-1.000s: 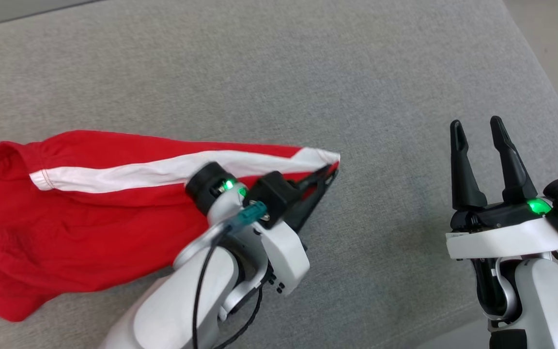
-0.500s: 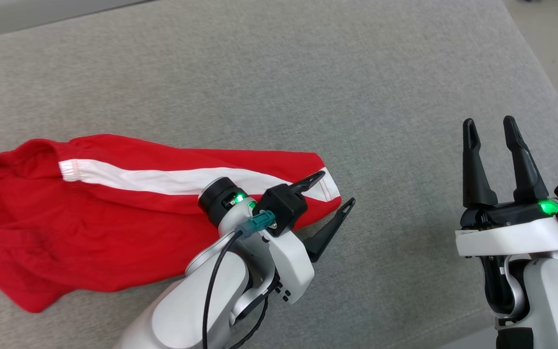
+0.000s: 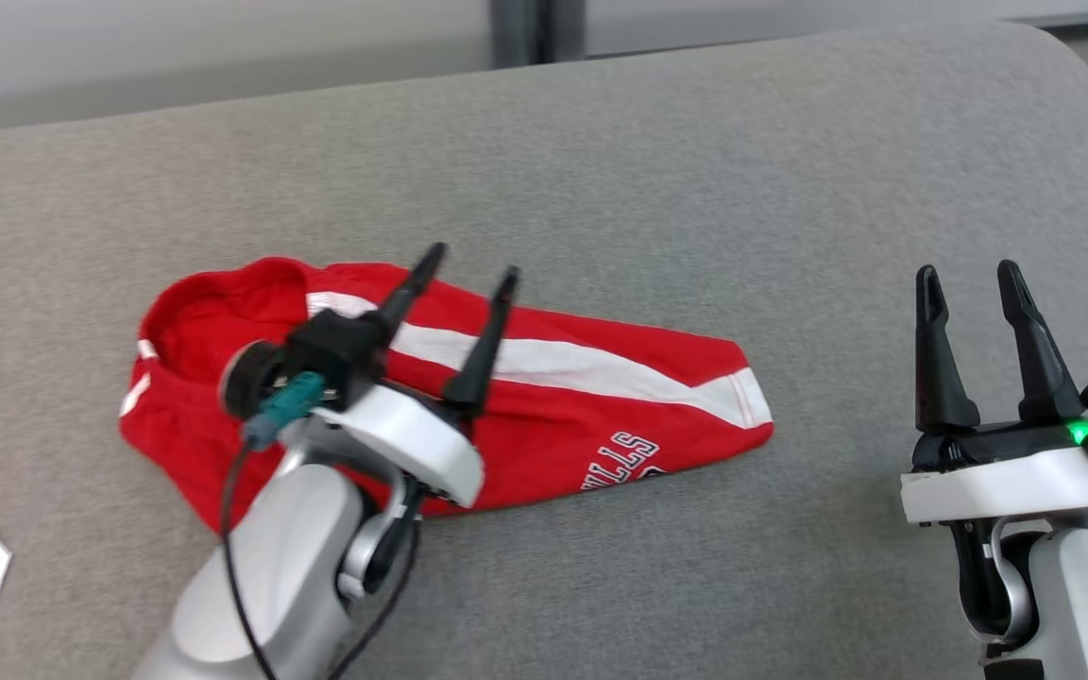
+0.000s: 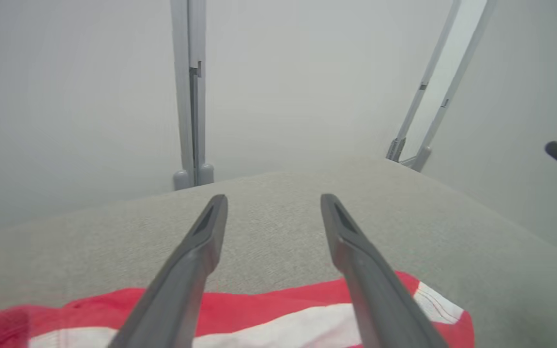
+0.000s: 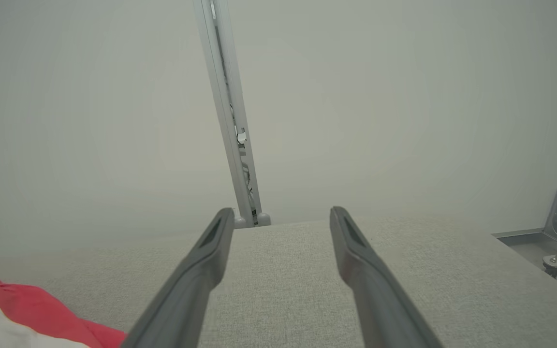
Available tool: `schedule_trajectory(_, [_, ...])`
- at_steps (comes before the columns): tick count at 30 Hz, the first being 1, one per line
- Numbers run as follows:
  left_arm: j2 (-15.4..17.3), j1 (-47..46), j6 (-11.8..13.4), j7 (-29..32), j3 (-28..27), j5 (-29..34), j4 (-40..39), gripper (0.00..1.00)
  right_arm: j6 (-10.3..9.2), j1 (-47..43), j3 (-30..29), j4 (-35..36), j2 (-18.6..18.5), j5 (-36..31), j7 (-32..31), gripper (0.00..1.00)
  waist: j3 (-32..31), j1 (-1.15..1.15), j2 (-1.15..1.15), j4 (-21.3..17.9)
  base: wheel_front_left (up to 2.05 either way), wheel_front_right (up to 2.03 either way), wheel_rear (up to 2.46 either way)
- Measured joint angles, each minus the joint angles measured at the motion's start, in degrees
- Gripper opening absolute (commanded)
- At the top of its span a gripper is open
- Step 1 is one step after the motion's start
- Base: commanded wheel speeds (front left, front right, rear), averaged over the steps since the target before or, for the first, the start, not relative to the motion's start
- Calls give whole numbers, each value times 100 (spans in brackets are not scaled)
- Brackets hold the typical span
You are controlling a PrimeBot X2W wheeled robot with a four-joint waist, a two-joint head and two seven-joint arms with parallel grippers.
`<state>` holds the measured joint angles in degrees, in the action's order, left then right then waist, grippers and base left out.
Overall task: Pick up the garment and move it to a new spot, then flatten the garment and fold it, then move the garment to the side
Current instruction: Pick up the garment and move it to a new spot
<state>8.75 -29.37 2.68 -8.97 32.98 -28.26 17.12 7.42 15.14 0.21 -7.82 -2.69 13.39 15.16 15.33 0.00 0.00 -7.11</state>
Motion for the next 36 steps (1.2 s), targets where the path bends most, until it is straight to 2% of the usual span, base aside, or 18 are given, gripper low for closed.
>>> schedule_trajectory(4, [221,229,274,-204,-497,-225,0,100,0,-34,21,-24,-1,-42,-55,100,-148,0,0,292,0,0,0])
schedule_trajectory(16, [936,1078,683,-519,-1663,-649,-140,100,0,-194,7,-107,-1,-197,-174,100,-549,0,0,777,0,0,0])
schedule_trajectory(23, [1188,1642,764,-517,-1713,-602,-385,100,0,-394,31,-180,1,-271,-256,100,-761,0,0,833,0,0,0])
schedule_trajectory(36, [1352,2412,1059,-334,-1562,-501,-927,100,0,-977,-38,-49,0,-326,-457,100,-1239,0,0,819,0,0,0])
